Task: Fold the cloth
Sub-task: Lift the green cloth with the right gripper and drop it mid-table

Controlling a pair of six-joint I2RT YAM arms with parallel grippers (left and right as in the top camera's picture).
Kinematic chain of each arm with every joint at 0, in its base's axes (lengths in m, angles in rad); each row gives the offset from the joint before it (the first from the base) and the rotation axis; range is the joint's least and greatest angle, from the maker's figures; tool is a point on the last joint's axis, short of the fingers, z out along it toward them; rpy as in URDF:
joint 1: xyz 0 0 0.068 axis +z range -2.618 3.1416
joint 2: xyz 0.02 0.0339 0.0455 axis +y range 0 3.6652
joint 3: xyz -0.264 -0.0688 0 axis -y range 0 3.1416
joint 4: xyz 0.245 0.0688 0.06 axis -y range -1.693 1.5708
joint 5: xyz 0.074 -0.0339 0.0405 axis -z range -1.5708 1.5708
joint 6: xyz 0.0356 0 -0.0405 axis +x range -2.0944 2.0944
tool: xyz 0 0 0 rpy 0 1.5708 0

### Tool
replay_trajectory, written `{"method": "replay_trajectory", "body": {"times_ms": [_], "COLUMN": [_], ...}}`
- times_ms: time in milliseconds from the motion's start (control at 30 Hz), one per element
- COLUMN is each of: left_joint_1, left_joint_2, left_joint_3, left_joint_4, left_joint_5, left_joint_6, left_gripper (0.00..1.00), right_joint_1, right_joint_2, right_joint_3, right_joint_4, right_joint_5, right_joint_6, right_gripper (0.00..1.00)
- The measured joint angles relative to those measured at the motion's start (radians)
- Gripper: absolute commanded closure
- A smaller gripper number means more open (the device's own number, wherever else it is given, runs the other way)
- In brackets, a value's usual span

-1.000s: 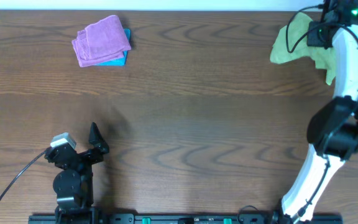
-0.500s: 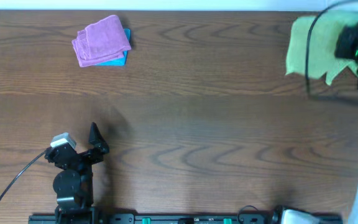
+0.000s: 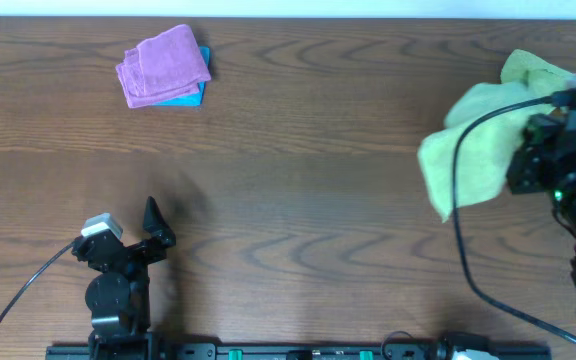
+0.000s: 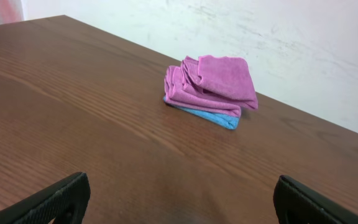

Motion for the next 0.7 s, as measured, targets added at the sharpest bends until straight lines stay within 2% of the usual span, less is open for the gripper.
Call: {"method": "replay_trajectory", "body": {"times_ms": [267, 300, 333, 400, 567, 700], "left_joint_1": [0.0, 0.0, 0.0, 0.0, 0.0, 0.0], "left_joint_2": [0.0, 0.0, 0.0, 0.0, 0.0, 0.0], "left_joint_3": [0.0, 0.0, 0.0, 0.0, 0.0, 0.0], "left_joint_4": [0.0, 0.0, 0.0, 0.0, 0.0, 0.0], "left_joint_5": [0.0, 0.0, 0.0, 0.0, 0.0, 0.0], "left_joint_6": [0.0, 0.0, 0.0, 0.0, 0.0, 0.0], "left_gripper": [0.05, 0.05, 0.05, 0.04, 0.04, 0.05], "right_joint_1": [0.094, 0.108, 0.127, 0.166, 0.198, 0.166], "right_joint_2": [0.151, 0.183, 0.221, 0.306, 0.565, 0.61], "right_joint_3": [-0.005, -0.005, -0.005, 0.0, 0.007, 0.007], "right_joint_4": [-0.021, -0.002, 0.028, 0.033, -0.153, -0.172], "right_joint_5": [-0.335, -0.369, -0.392, -0.433, -0.721, -0.711], "right_joint_6": [-0.068, -0.076, -0.081, -0.076, -0.133, -0.127], "right_gripper": [0.99, 0.76, 0.01, 0.01, 0.01, 0.01]}}
